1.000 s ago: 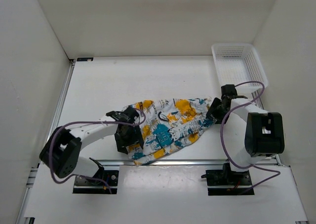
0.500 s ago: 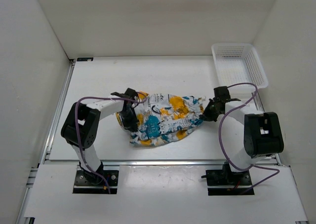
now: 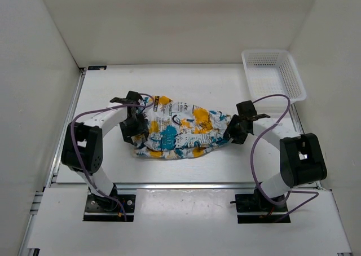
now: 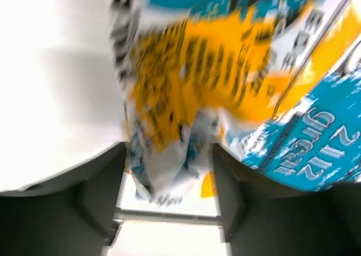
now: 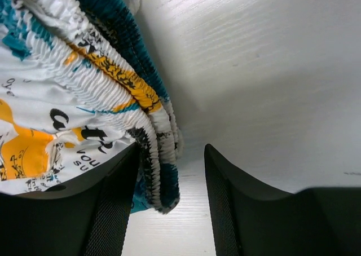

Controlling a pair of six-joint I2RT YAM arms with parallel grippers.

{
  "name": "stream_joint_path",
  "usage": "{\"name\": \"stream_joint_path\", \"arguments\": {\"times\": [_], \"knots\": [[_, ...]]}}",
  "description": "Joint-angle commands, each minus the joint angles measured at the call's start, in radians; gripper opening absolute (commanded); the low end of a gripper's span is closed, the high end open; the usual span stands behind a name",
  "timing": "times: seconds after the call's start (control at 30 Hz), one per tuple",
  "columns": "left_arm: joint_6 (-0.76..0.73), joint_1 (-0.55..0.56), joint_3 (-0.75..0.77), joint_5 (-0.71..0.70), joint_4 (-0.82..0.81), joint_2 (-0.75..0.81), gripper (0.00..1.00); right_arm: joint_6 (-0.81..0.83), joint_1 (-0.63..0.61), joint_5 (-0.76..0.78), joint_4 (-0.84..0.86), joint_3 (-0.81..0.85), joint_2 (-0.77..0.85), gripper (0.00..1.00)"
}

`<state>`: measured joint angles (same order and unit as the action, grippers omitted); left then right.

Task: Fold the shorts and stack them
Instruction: Fold the shorts

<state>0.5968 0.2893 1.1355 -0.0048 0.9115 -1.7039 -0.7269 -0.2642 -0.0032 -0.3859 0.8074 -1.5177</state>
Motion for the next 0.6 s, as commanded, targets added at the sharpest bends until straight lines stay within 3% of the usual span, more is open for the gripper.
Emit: {"name": "stream_joint_path", "arguments": {"times": [0.0, 0.1, 0.13, 0.2, 0.37, 0.43, 0.5, 0.53, 0.57], "knots": [[-0.005, -0.039, -0.023, -0.060, 0.043, 0.128, 0.77, 0.004, 0.000, 0.045, -0.041, -0.003, 0.071, 0.55], [-0.005, -0.052, -0.046, -0.069, 0.043, 0.138, 0.77, 0.014, 0.000, 0.054, -0.061, -0.004, 0.100, 0.51], [-0.005, -0.062, -0.046, -0.069, 0.043, 0.138, 0.74, 0.014, 0.000, 0.054, -0.070, -0.004, 0.115, 0.43], [-0.005, -0.071, -0.065, -0.069, 0.052, 0.138, 0.71, 0.024, 0.000, 0.065, -0.080, -0.004, 0.129, 0.39], [0.006, -0.072, -0.065, -0.058, 0.043, 0.106, 0.71, 0.024, 0.000, 0.065, -0.090, -0.004, 0.140, 0.17], [0.006, -0.072, -0.065, -0.058, 0.029, 0.090, 0.67, 0.033, 0.000, 0.065, -0.090, -0.004, 0.140, 0.11], [0.006, -0.072, -0.065, -0.058, 0.018, 0.052, 0.51, 0.034, 0.000, 0.065, -0.090, -0.004, 0.140, 0.02], [0.006, -0.072, -0.065, -0.047, 0.018, 0.040, 0.24, 0.034, 0.000, 0.055, -0.090, 0.006, 0.140, 0.00], [0.006, -0.072, -0.065, -0.047, 0.006, 0.030, 0.10, 0.034, 0.000, 0.055, -0.090, 0.006, 0.140, 0.00]]}}
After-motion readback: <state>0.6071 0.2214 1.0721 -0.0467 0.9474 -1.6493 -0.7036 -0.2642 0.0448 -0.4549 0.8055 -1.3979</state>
